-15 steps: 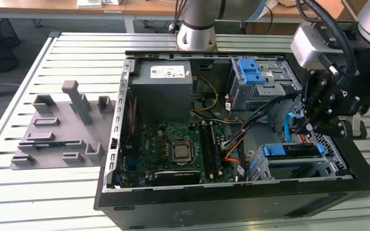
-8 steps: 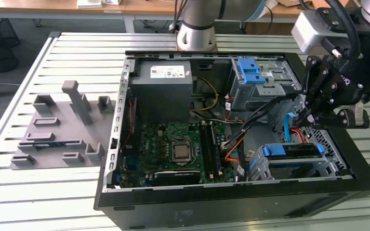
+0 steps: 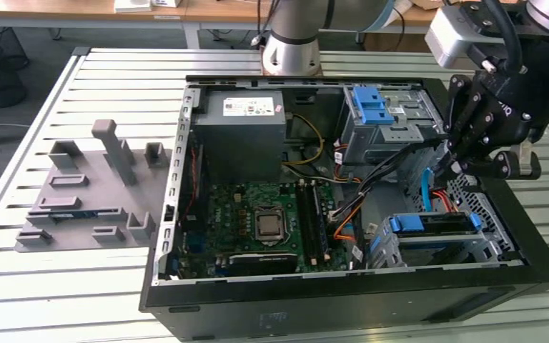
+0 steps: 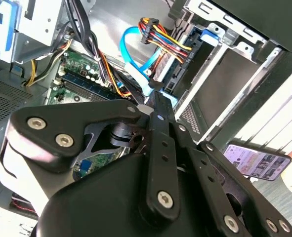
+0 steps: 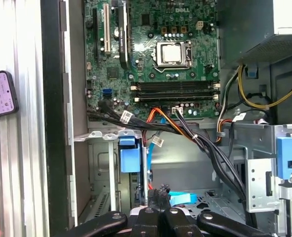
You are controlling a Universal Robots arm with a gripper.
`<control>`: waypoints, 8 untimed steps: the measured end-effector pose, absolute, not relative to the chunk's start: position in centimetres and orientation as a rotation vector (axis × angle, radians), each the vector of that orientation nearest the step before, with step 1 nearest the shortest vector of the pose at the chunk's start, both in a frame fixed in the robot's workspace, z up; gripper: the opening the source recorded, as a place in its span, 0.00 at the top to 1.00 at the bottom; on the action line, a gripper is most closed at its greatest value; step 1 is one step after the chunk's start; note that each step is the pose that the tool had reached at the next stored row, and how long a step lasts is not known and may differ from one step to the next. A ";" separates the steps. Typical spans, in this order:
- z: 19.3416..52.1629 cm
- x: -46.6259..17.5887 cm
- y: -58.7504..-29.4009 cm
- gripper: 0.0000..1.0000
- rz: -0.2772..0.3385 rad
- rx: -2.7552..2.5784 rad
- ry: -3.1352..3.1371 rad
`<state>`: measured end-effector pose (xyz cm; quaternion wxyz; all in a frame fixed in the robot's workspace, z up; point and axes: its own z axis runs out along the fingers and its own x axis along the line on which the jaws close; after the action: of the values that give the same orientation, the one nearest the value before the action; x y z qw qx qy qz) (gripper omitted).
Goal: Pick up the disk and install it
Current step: 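Insert the second disk wire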
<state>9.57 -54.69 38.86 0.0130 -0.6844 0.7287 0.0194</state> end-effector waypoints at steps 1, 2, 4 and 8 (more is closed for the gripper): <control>38.8 9.6 -54.5 0.89 0.060 -2.132 2.272; 38.8 9.6 -54.3 0.89 0.060 -2.131 2.273; 38.8 9.6 -54.0 0.89 0.056 -2.129 2.275; 38.6 9.6 -53.8 0.82 0.032 -2.130 2.277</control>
<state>9.56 -53.80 38.57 0.0116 -0.6831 0.7302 0.0103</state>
